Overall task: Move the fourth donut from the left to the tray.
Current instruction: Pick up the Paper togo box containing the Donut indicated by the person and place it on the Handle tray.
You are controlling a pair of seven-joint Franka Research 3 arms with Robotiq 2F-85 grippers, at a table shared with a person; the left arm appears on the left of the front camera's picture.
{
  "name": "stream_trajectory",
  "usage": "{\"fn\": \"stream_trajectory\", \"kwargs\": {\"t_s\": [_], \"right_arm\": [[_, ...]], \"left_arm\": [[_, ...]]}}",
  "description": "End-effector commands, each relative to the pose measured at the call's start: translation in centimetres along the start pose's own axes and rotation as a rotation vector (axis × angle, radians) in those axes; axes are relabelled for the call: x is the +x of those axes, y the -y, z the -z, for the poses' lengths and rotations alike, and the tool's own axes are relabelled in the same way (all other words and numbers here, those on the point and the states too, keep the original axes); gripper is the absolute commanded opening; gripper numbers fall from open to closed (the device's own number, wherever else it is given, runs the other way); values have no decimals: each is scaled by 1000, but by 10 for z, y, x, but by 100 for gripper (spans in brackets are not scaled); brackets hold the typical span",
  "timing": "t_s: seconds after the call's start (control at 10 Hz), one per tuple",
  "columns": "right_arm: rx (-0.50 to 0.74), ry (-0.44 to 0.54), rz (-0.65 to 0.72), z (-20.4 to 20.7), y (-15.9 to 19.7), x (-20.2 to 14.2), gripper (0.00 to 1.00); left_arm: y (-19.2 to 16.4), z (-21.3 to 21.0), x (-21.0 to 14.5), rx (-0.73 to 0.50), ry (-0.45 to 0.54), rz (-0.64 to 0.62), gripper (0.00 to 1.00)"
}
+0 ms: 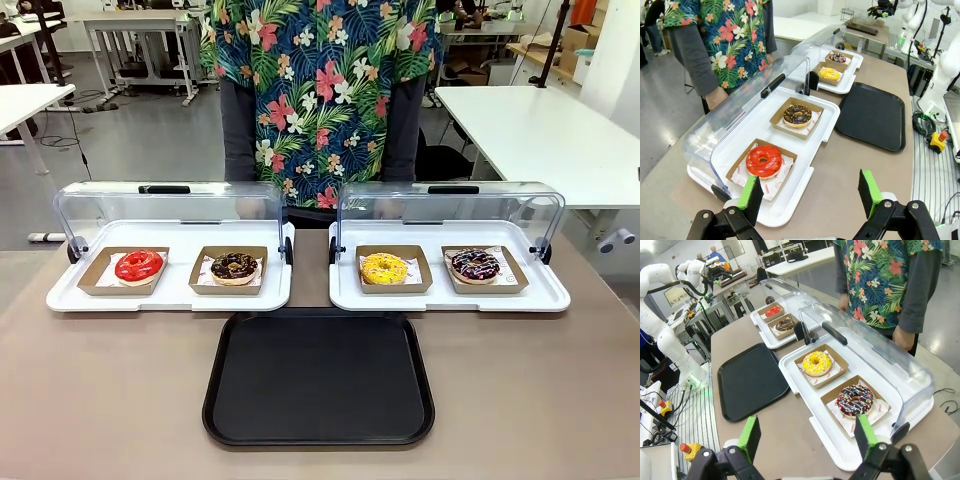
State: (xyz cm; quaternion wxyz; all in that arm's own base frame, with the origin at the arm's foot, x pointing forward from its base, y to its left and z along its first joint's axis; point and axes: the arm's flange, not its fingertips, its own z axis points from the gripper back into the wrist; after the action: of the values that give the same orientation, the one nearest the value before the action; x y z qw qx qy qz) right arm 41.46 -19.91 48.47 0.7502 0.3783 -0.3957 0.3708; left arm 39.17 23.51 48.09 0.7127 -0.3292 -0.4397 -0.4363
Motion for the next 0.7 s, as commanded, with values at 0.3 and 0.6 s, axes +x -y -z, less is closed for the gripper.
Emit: {"fn": "stream_trajectory", "kwargs": {"t_s": [0.3,0.6], "right_arm": [[2,25,-14,2,0,2,100],[2,25,-14,2,0,2,100]], "left_arm": [[1,-1,1,-9,8,-6,100],[1,-1,1,-9,8,-6,100]]}}
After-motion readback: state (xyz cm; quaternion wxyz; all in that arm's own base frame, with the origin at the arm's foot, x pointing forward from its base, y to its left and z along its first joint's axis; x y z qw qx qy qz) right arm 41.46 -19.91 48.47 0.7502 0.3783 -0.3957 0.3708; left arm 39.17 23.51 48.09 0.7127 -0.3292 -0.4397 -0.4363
